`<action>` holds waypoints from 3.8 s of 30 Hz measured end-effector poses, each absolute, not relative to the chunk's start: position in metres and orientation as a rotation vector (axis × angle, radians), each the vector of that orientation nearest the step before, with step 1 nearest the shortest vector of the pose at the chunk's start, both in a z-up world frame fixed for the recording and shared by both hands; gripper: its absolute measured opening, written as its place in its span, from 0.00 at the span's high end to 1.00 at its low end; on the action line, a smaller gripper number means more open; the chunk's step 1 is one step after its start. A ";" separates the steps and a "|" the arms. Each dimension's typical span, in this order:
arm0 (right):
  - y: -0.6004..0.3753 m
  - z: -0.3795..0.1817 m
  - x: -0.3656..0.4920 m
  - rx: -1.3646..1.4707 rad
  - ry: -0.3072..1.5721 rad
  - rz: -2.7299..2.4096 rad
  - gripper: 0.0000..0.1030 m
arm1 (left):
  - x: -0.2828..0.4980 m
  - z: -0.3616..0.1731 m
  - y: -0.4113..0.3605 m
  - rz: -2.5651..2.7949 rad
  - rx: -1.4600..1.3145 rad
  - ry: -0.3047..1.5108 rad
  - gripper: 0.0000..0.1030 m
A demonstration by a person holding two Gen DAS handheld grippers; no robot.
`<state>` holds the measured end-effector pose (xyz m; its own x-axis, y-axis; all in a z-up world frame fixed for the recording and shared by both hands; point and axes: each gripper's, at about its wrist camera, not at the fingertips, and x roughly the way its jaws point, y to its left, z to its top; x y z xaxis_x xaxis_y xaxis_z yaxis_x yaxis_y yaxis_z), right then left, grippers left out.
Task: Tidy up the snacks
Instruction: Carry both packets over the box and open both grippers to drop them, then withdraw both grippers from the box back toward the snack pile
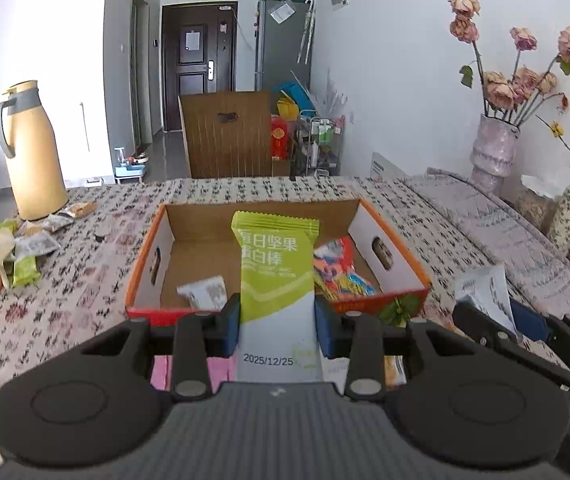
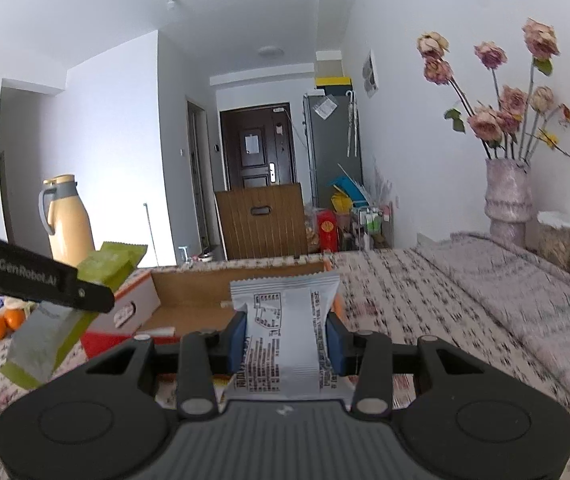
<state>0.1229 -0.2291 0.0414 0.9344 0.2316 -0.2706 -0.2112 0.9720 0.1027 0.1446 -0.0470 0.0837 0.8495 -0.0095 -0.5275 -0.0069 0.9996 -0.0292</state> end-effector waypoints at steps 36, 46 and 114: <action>-0.170 0.007 0.309 0.036 0.492 0.198 0.61 | 0.313 0.024 0.001 0.095 -0.076 0.659 0.63; -0.177 0.011 0.298 0.062 0.468 0.189 0.11 | 0.300 0.031 0.000 0.147 -0.069 0.593 0.02; -0.206 0.006 0.104 0.022 0.498 0.225 0.00 | 0.092 0.021 0.021 0.116 -0.078 0.548 0.00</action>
<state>0.1036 -0.2057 0.0060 0.8543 0.2189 -0.4714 -0.2083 0.9752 0.0752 0.0920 0.0205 0.0210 0.8473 0.0891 -0.5236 -0.1305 0.9905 -0.0426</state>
